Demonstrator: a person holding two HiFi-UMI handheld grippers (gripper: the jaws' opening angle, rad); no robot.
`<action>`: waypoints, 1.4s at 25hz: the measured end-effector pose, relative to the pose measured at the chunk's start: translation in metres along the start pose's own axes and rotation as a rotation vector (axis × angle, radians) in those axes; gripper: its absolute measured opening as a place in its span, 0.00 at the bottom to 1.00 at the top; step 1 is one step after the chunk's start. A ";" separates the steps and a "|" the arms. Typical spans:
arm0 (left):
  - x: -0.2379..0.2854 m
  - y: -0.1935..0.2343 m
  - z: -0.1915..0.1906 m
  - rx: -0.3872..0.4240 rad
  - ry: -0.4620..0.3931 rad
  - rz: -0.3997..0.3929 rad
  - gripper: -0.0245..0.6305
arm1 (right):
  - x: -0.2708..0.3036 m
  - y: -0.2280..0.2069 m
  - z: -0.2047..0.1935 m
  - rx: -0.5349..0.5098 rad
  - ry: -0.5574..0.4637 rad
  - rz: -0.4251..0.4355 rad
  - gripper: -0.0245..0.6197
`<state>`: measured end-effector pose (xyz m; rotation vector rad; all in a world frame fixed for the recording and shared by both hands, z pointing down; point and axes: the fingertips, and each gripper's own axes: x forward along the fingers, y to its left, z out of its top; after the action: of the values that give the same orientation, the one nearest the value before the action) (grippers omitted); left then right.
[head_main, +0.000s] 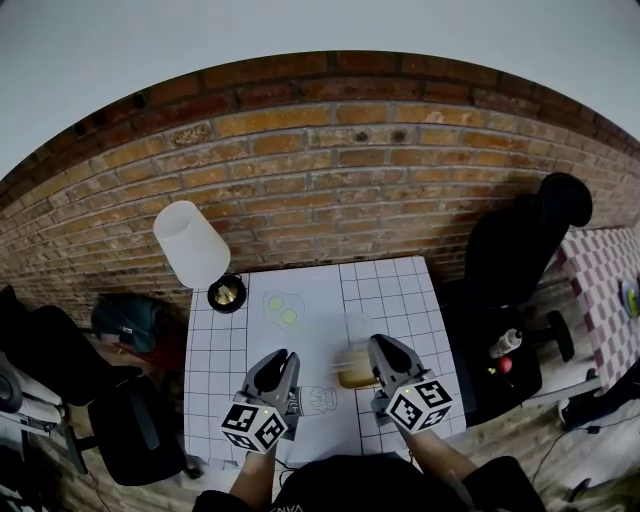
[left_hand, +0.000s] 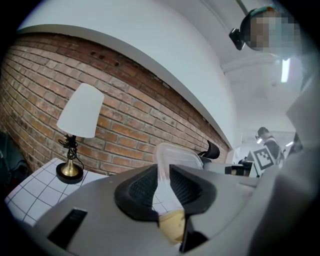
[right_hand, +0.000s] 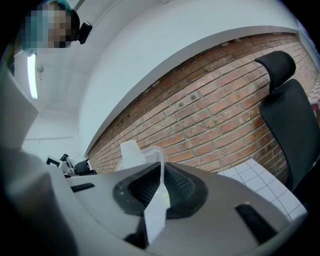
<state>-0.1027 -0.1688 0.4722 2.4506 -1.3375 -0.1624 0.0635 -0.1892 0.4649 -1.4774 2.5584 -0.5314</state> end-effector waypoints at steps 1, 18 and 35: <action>-0.002 0.001 0.002 0.007 -0.002 0.002 0.16 | 0.001 0.003 0.001 0.000 -0.003 0.002 0.07; -0.042 0.011 0.034 0.052 -0.065 0.005 0.16 | 0.001 0.052 0.010 -0.015 -0.053 0.037 0.07; -0.063 0.013 0.041 0.059 -0.090 0.000 0.15 | -0.004 0.076 0.013 -0.029 -0.077 0.040 0.07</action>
<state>-0.1584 -0.1332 0.4346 2.5193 -1.3978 -0.2390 0.0082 -0.1541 0.4248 -1.4238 2.5407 -0.4249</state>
